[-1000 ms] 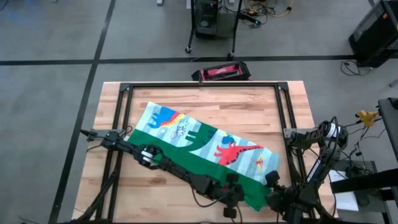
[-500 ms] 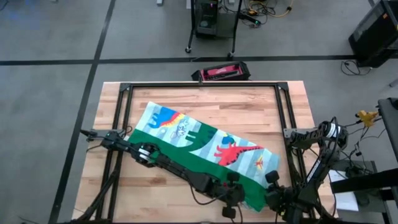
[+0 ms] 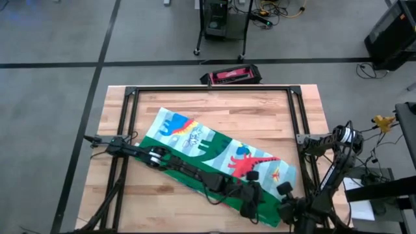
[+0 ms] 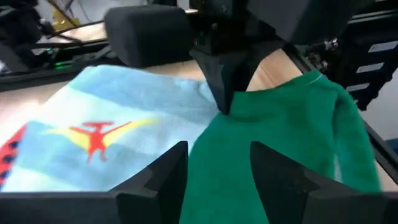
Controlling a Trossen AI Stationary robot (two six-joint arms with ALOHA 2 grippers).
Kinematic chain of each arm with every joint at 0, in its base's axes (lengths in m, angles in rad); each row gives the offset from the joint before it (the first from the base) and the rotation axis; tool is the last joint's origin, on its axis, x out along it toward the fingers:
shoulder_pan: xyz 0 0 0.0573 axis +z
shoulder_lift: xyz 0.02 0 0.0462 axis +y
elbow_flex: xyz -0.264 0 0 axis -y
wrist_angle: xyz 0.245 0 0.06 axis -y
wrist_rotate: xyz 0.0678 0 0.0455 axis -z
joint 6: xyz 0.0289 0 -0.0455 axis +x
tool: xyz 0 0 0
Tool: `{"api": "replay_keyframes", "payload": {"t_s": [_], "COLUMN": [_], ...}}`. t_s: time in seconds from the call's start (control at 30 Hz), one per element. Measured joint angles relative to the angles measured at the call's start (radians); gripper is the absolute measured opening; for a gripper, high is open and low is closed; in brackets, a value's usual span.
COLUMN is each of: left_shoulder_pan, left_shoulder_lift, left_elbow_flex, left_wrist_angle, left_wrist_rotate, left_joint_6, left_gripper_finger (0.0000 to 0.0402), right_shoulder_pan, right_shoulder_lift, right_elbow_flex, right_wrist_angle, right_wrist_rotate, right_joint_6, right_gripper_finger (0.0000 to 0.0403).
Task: Roll towel
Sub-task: Roll the green towel
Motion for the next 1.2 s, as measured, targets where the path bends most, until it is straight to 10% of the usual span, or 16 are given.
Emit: {"api": "replay_keyframes", "payload": {"t_s": [1.2], "left_shoulder_pan": [0.037], "left_shoulder_lift": [-0.011], "left_elbow_flex": [0.007], "left_wrist_angle": [-0.153], "left_wrist_rotate": [0.017], "left_joint_6": [0.073], "left_gripper_finger": [0.0126], "right_shoulder_pan": [-0.191], "right_shoulder_lift": [-0.057], "right_elbow_flex": [0.093], "right_wrist_angle": [-0.115], "right_wrist_rotate": [-0.118], "right_joint_6": [-0.250], "right_gripper_finger": [0.0003]}}
